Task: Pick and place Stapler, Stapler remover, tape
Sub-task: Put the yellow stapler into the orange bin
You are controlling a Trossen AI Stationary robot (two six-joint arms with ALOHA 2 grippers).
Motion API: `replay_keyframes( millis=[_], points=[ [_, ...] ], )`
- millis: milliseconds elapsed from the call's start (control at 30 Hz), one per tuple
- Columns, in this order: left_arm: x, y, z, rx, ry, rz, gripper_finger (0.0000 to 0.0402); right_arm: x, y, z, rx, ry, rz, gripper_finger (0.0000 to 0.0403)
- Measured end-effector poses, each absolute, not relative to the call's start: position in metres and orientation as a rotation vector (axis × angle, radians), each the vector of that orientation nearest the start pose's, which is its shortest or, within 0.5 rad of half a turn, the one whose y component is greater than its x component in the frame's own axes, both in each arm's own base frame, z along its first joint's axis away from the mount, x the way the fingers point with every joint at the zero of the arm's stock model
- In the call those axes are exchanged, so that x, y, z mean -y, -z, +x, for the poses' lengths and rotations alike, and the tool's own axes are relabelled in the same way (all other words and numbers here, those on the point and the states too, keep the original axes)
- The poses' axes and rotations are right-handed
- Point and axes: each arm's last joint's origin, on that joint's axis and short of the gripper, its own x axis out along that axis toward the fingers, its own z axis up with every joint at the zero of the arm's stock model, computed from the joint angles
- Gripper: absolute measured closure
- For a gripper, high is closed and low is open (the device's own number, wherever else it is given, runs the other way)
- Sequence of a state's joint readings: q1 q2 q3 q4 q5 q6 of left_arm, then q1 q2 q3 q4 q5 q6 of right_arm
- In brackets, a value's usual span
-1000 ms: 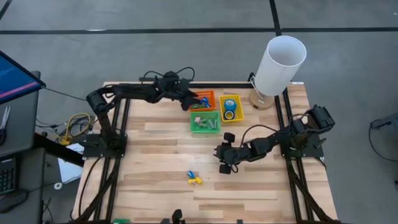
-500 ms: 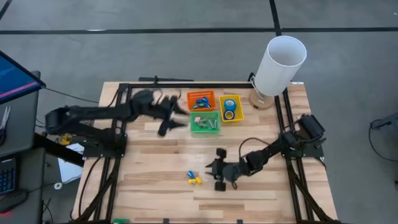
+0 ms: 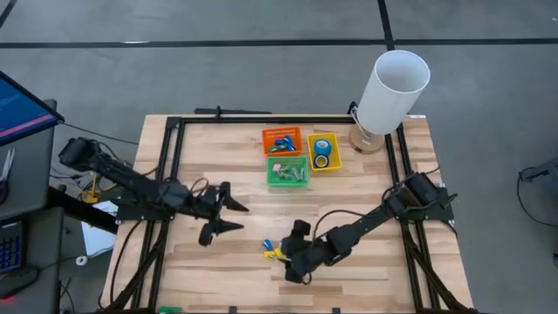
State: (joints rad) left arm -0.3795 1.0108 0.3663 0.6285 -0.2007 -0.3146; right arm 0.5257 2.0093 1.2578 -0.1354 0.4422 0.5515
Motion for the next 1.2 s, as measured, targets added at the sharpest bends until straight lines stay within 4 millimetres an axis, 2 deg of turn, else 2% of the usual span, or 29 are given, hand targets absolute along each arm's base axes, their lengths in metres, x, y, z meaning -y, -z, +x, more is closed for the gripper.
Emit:
replay_keyframes(
  millis=[333,500,700,867,1100,1200],
  points=[
    [0.092,-0.213,0.198,-0.101,0.194,-0.323,0.0152,-0.206,-0.122,0.374,-0.818,0.201,0.191,0.0127],
    [0.095,-0.208,0.202,-0.102,0.199,-0.322,0.0152,-0.2,-0.109,0.377,-0.839,0.241,0.204,0.0127],
    [0.097,-0.205,0.205,-0.105,0.198,-0.321,0.0152,-0.194,-0.108,0.38,-0.843,0.263,0.216,0.0136],
    [0.097,-0.205,0.205,-0.101,0.198,-0.32,0.0152,-0.191,-0.108,0.38,-0.854,0.271,0.213,0.0193],
    [0.097,-0.206,0.205,-0.094,0.2,-0.318,0.0152,-0.19,-0.108,0.379,-0.866,0.27,0.188,0.0345],
    [0.097,-0.206,0.205,-0.095,0.2,-0.318,0.0152,-0.19,-0.11,0.379,-0.878,0.242,0.174,0.0354]
  ],
)
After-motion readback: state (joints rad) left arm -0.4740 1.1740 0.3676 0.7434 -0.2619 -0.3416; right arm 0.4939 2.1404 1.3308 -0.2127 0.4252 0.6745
